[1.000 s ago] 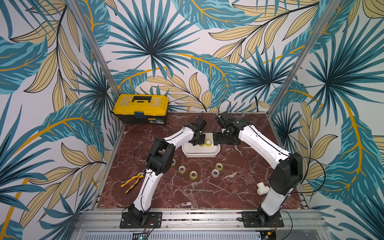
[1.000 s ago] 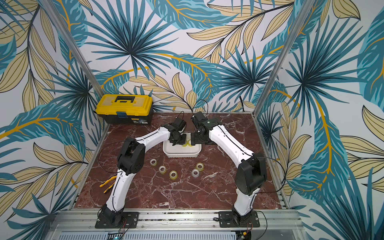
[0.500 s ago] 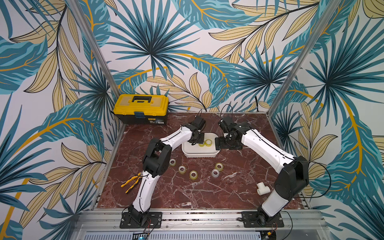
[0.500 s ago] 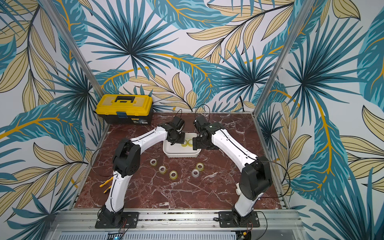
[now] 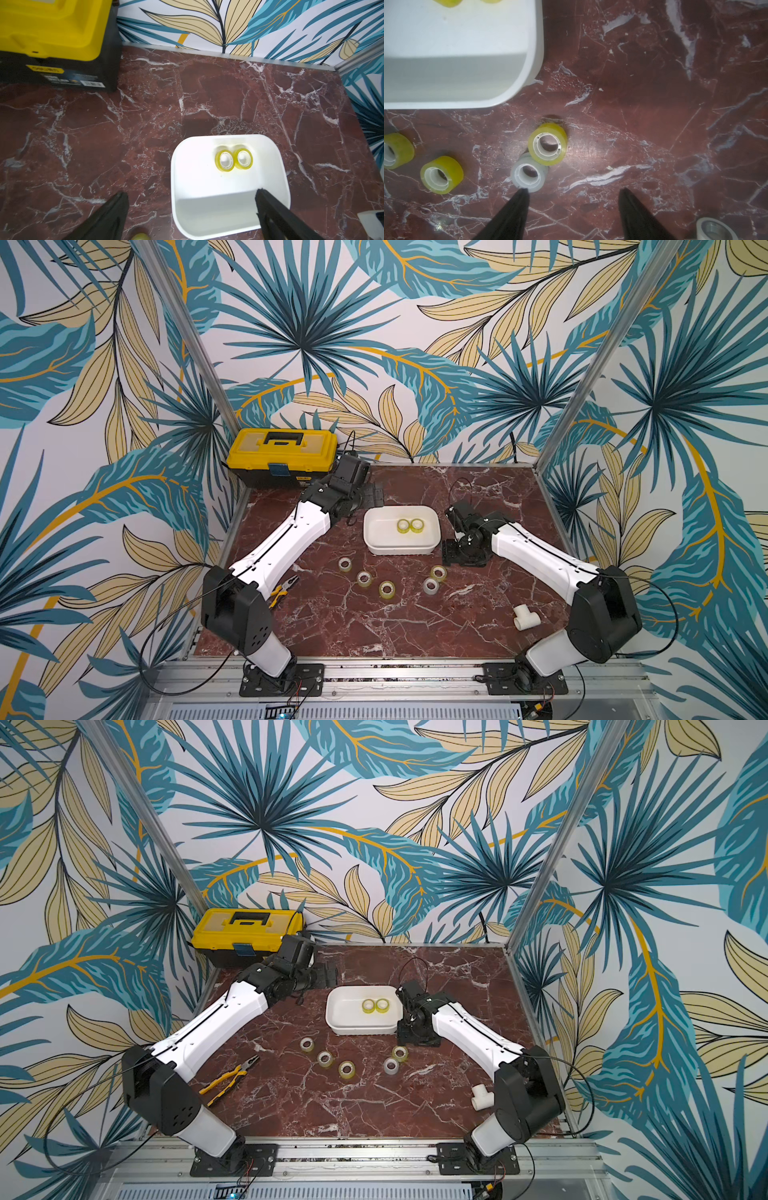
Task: Put the transparent tape into the storage box
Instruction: Place the tape in the storage box, then pick up the tape at the center of the board.
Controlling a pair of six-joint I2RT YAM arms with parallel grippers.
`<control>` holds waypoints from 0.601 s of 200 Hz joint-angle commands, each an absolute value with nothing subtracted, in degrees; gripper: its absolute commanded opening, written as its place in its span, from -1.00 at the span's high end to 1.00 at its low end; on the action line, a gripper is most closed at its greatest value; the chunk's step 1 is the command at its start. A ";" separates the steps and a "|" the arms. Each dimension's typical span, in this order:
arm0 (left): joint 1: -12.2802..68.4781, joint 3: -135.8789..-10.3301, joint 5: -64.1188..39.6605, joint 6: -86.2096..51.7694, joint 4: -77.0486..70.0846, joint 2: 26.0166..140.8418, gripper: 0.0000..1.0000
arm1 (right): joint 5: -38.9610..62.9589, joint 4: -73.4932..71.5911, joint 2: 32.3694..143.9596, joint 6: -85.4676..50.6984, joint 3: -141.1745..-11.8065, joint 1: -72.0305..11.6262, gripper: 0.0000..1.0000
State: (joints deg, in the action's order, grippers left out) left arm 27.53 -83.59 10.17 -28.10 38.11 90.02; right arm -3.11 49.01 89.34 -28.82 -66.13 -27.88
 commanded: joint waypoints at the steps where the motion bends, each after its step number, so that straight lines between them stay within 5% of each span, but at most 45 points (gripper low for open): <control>1: 26.80 -77.90 13.13 -29.41 39.64 86.38 -1.00 | -1.08 42.74 90.97 -31.25 -63.38 -27.74 -0.34; 120: 26.12 -67.69 12.91 -32.52 39.10 79.42 -1.00 | -0.13 33.89 96.00 -32.74 -55.80 -27.81 -0.24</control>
State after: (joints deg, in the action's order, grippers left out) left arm 26.52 -68.97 12.03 -31.99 39.22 80.97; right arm -0.54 35.66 95.11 -31.77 -57.93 -27.88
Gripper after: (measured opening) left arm 0.999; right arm 0.625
